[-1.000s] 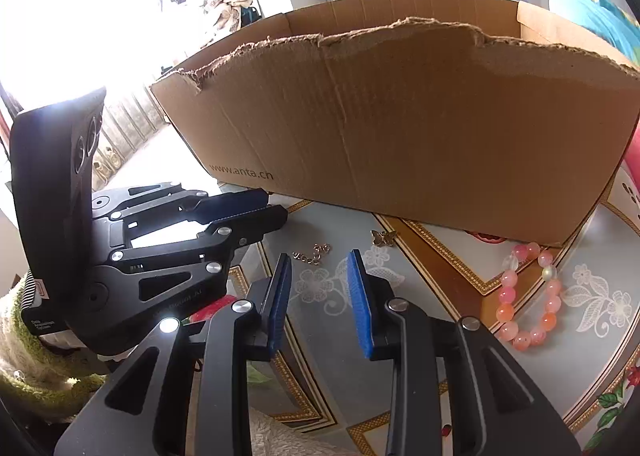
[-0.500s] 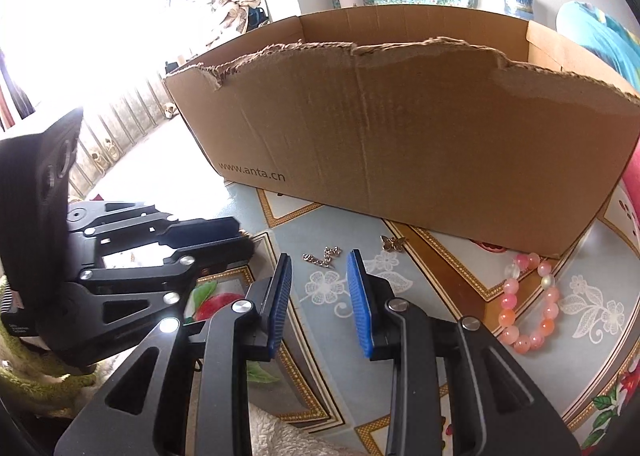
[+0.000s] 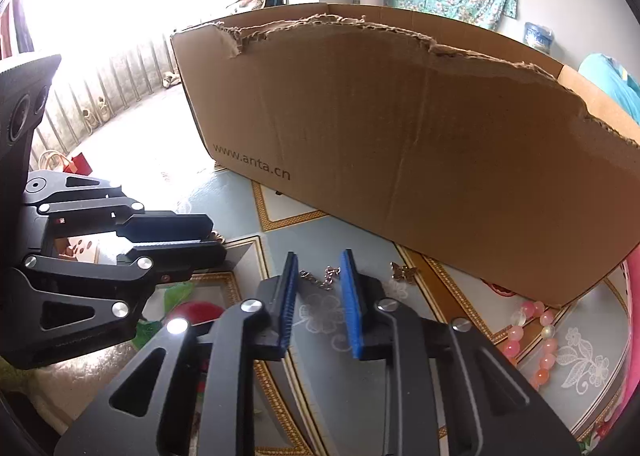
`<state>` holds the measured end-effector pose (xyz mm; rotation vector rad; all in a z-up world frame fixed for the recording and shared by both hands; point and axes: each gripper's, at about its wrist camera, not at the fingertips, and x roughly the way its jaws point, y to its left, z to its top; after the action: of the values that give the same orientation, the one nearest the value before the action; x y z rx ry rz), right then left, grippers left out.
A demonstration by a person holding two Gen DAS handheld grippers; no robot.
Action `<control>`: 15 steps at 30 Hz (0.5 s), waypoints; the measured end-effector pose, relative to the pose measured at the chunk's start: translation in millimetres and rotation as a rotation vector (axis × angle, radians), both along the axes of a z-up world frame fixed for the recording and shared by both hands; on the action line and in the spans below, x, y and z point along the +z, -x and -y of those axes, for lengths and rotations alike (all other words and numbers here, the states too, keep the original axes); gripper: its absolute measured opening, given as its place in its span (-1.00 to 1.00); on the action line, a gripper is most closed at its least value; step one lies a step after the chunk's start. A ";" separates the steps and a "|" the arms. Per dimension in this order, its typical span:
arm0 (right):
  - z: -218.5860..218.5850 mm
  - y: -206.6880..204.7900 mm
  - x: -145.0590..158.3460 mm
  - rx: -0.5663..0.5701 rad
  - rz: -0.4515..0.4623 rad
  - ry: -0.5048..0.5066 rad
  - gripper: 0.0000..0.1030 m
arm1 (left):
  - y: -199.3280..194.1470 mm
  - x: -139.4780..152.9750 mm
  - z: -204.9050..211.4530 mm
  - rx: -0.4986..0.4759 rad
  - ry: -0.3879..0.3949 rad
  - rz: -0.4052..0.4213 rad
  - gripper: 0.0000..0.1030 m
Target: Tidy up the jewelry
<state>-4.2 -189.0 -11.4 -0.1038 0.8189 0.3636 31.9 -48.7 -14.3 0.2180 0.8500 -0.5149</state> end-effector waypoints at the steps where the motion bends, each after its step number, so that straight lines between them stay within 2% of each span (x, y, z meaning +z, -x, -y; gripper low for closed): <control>1: 0.6 1.5 0.7 0.001 -0.001 -0.001 -0.69 | -1.5 0.1 0.1 0.001 0.001 0.000 -0.67; 3: 2.0 3.6 1.6 0.003 -0.005 -0.007 -0.84 | -1.8 -0.2 0.1 0.002 0.003 0.000 -0.67; 5: 4.4 3.1 1.4 -0.001 -0.012 -0.023 -0.91 | -1.8 -0.4 0.4 0.002 0.002 0.002 -0.67; 15: 20.9 -1.5 8.7 -0.052 -0.029 -0.166 -0.95 | -4.3 0.3 -3.9 0.000 0.027 -0.006 -0.67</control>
<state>-2.7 -209.9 -2.7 0.0777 0.8156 0.3837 36.1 -44.9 -14.1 0.1920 0.8489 -0.5273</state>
